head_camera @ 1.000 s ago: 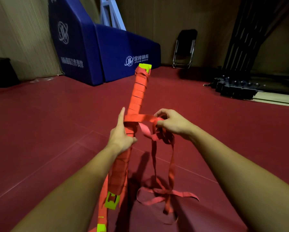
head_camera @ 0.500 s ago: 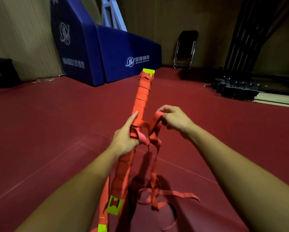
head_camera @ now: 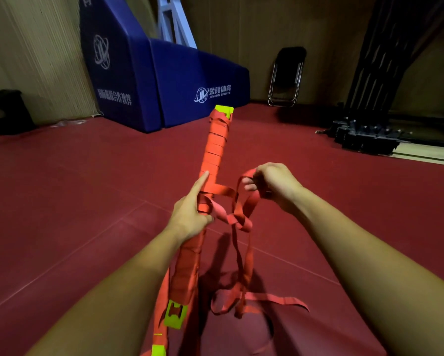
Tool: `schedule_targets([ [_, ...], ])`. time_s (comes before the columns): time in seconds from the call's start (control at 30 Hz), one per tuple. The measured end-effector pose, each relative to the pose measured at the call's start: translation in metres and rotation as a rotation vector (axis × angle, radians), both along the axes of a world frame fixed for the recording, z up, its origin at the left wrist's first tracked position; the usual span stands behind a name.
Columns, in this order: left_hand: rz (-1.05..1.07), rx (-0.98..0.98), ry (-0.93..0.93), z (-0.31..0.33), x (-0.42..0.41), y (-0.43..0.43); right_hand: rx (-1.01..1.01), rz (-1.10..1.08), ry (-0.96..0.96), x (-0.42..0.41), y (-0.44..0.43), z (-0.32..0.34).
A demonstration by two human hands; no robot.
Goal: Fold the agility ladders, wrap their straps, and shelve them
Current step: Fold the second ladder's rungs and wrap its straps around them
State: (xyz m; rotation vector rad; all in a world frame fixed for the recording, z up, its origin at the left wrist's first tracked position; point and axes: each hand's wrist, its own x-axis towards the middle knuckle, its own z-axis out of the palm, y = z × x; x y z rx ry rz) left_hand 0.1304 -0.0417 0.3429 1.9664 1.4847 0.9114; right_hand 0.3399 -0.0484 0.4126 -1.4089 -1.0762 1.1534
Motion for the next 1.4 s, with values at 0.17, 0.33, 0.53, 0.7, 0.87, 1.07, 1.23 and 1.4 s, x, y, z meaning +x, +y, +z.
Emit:
schedule_targets([
  [0.17, -0.016, 0.01, 0.012, 0.0, 0.002, -0.003, 0.005, 0.066, 0.031, 0.001, -0.004, 0.0],
  [0.33, -0.004, 0.013, 0.012, -0.001, 0.005, -0.001, 0.042, 0.052, -0.098, 0.003, 0.001, -0.006],
  [0.53, 0.011, 0.011, 0.022, 0.0, 0.007, 0.0, -0.094, 0.202, -0.163, 0.0, -0.002, -0.008],
  [0.7, 0.01, -0.007, 0.023, -0.002, 0.007, 0.001, -0.109, 0.26, 0.028, 0.0, -0.003, -0.006],
  [0.87, 0.017, 0.014, 0.062, -0.002, 0.009, 0.0, -0.196, 0.23, 0.012, -0.006, 0.001, -0.013],
  [1.07, 0.001, 0.024, 0.061, -0.003, 0.011, 0.001, -0.239, 0.342, -0.021, -0.005, -0.003, -0.01],
  [1.23, 0.036, 0.016, 0.055, -0.006, 0.011, 0.003, -0.169, 0.309, 0.147, -0.005, -0.005, 0.005],
  [1.4, 0.048, 0.019, 0.058, -0.005, 0.011, 0.001, -0.272, 0.348, -0.044, -0.006, -0.004, -0.003],
])
